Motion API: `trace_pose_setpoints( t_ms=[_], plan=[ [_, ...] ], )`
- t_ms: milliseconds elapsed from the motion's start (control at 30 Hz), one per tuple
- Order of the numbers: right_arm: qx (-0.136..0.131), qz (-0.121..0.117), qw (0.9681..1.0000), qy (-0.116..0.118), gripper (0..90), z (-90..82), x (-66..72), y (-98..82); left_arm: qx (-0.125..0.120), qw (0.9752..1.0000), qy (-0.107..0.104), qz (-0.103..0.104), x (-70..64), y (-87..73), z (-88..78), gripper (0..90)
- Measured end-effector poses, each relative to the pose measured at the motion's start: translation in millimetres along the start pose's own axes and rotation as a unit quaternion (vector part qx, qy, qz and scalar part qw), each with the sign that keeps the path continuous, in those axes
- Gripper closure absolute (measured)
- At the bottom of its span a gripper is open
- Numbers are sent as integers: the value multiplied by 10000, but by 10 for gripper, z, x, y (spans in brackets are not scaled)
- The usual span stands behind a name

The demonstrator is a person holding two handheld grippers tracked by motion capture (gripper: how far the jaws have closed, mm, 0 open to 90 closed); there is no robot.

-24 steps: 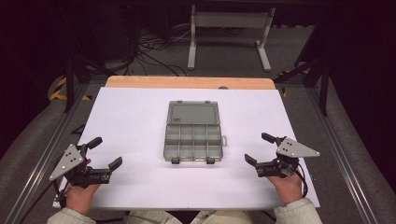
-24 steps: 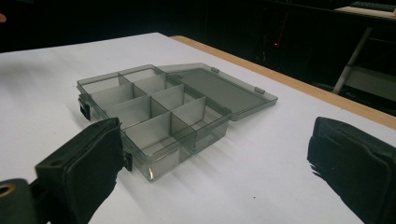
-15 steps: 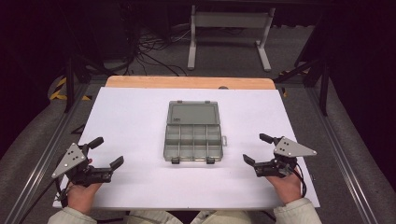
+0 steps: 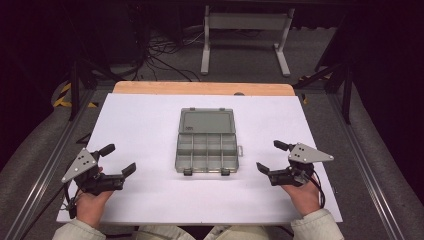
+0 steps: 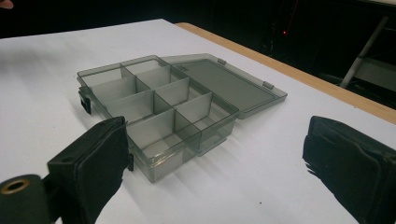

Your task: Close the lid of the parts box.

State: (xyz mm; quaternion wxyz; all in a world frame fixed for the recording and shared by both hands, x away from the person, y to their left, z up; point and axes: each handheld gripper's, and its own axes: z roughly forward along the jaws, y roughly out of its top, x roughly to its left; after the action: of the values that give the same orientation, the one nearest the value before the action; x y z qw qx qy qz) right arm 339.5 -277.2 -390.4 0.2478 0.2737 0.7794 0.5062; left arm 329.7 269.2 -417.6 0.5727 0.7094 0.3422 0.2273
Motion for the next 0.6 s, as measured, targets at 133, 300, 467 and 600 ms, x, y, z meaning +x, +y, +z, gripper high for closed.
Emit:
trace_pose_setpoints(
  t_ms=[133,300,467,600],
  plan=[
    [137,9,9999,23,73,78,-33,81,202,9998,33,74,35,76,106,19],
    [214,156,9996,-12,82,164,-136,142,194,9997,-90,-107,114,170,247,25],
    [233,251,9994,-41,89,230,-251,231,196,9995,-181,-141,159,266,369,25],
    [263,258,9993,-47,91,293,-329,321,220,9993,-235,-192,207,342,481,25]
  ],
)
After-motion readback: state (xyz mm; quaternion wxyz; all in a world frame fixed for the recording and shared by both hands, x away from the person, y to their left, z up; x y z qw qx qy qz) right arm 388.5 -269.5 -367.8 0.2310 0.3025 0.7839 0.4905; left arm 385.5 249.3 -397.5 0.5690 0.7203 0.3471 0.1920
